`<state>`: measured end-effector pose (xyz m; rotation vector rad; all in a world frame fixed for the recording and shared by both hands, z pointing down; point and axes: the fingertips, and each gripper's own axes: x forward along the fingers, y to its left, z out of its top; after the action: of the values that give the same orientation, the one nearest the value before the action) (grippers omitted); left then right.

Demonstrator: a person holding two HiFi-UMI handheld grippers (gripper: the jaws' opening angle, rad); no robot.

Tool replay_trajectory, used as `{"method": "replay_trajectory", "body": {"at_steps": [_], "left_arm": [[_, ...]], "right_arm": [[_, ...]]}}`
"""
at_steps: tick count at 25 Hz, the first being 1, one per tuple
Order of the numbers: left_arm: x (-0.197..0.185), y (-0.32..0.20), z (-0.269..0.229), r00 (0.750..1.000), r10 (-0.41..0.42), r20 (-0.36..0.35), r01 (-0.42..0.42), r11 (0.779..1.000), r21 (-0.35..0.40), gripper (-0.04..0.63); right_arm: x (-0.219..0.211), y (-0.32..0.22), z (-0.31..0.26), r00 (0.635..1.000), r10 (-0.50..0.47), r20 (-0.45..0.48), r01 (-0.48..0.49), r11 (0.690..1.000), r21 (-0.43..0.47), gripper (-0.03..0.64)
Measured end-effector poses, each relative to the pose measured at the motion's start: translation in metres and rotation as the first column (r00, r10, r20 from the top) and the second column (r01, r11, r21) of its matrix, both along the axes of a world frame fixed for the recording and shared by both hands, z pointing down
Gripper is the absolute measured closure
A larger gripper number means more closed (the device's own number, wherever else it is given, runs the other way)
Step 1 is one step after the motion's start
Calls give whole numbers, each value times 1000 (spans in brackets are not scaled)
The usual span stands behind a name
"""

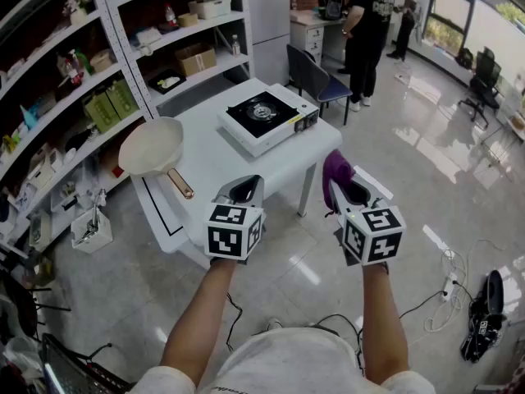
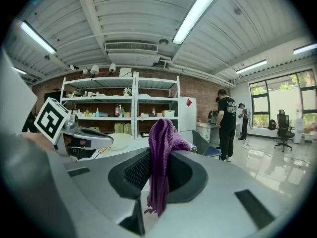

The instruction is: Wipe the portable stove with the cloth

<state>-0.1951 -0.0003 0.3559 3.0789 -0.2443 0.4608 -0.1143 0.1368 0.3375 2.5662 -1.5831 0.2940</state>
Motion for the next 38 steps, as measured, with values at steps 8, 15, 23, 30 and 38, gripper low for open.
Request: {"method": "replay_trajectory", "body": {"at_steps": [8,15,23,30,38], "left_arm": [[22,-7,6,1000,23,5,-23,1000,-12,592],[66,-11,13,999,41,9,-41,999,-9,592],[154,-16,20,1000,16,15,-16,1000,-11,592],[240,-13,23,998,-44,39,45,999,-23,592],[298,-11,27,989,-132,62,133,991,-11,592]], "right_arm": [[18,-6,8,1000,20,11,-20,1000,-8,552],[58,-13,17,999,27,19,-27,1000,-5,552],[143,-26,28,999,-19,32,19,1000,-12,552],[234,-30,27,995,-90,47,92,995,-28,552],[308,-31,31,983,-172,62,173,985,-22,552]]}}
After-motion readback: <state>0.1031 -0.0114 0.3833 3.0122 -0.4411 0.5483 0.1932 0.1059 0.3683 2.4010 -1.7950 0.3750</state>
